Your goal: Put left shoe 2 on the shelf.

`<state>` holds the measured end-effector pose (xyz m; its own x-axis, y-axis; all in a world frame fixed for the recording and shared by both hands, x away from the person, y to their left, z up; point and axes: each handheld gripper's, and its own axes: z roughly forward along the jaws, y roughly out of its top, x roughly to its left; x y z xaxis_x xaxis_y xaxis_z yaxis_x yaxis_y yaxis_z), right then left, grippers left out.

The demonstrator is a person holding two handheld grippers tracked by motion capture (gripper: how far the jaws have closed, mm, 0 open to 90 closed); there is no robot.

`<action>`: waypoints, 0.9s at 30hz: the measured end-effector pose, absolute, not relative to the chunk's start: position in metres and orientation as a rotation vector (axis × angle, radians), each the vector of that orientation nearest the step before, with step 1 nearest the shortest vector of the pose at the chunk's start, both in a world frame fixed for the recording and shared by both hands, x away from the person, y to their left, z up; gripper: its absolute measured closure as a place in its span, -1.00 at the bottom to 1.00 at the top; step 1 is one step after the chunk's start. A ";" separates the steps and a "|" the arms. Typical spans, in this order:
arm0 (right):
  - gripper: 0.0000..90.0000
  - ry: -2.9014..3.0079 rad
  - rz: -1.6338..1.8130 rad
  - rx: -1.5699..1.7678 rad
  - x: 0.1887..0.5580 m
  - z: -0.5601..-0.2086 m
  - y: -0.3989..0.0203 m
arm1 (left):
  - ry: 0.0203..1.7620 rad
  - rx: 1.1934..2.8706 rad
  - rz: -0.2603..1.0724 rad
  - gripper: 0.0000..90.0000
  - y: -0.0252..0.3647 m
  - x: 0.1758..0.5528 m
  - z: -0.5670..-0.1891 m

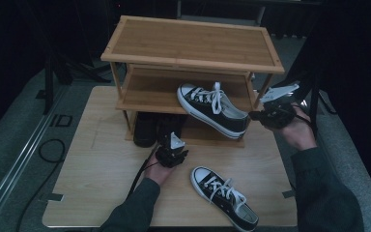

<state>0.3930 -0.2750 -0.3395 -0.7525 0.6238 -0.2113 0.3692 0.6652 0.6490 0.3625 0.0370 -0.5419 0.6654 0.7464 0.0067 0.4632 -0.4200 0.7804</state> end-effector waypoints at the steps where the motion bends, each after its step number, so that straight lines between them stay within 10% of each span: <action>1: 1.00 2.465 0.828 0.778 0.393 -0.342 -0.275 | 0.935 2.086 0.459 0.61 0.034 0.364 -0.541; 27: 1.00 2.419 0.999 0.763 0.360 -0.385 -0.279 | 1.078 2.066 0.556 0.99 0.000 0.403 -0.552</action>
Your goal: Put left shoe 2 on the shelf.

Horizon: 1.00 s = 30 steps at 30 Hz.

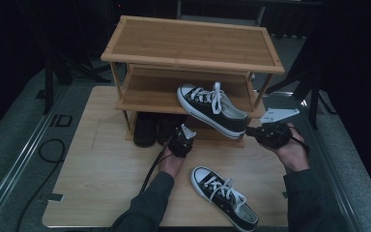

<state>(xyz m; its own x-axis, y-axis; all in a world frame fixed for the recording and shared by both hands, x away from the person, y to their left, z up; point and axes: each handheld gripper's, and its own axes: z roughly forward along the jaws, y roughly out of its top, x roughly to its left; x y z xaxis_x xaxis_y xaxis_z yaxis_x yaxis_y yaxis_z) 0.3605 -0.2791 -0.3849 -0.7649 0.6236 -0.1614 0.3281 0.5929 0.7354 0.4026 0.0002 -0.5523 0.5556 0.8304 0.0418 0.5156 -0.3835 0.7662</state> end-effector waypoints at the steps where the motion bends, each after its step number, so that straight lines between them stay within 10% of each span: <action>1: 1.00 2.414 1.004 0.769 0.358 -0.386 -0.279 | 1.078 2.079 0.568 0.99 0.000 0.404 -0.552; 30: 1.00 2.348 1.152 0.727 0.324 -0.384 -0.283 | 1.195 1.992 0.595 0.98 -0.010 0.428 -0.560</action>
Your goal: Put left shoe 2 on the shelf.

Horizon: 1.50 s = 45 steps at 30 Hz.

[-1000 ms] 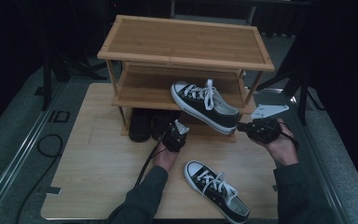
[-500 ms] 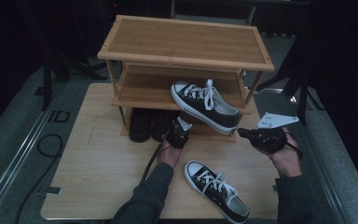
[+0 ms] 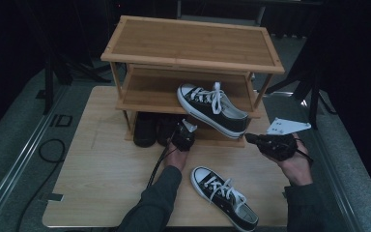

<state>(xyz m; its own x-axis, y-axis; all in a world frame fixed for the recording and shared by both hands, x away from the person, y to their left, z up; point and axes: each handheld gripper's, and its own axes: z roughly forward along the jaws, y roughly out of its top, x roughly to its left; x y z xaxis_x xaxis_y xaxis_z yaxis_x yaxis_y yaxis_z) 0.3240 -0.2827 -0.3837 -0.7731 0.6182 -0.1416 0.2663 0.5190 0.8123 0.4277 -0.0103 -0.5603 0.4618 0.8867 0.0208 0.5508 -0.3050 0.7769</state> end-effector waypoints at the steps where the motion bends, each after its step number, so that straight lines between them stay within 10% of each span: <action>1: 1.00 2.344 1.157 0.725 0.324 -0.384 -0.282 | 1.194 1.992 0.597 0.99 -0.010 0.428 -0.560; 45: 1.00 2.447 1.320 0.475 0.324 -0.375 -0.226 | 1.189 2.001 0.649 1.00 -0.016 0.426 -0.561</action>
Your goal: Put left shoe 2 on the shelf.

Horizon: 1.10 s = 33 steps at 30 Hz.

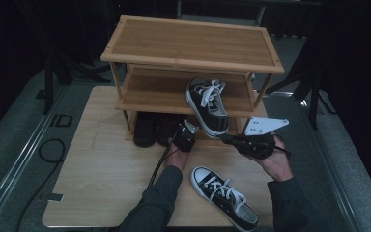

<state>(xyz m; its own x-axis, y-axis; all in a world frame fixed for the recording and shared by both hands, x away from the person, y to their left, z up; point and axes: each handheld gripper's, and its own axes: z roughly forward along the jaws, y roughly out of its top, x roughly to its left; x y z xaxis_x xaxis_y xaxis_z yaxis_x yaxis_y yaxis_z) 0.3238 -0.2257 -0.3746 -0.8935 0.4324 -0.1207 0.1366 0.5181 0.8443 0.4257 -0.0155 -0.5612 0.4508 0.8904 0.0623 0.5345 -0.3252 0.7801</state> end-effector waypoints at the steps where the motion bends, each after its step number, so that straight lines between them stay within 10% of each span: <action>1: 1.00 2.452 1.322 0.468 0.325 -0.375 -0.224 | 1.188 2.000 0.647 1.00 -0.015 0.426 -0.561; 33: 1.00 2.457 1.344 0.477 0.355 -0.381 -0.209 | 1.194 2.000 0.653 1.00 -0.016 0.426 -0.561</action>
<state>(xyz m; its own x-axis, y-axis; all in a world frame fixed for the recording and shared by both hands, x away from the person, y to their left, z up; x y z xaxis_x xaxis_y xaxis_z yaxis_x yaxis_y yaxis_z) 0.3548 -0.2089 -0.3806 -0.9000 0.4241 -0.1005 0.1440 0.5071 0.8498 0.4261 -0.0164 -0.5613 0.4460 0.8927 0.0644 0.5360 -0.3240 0.7796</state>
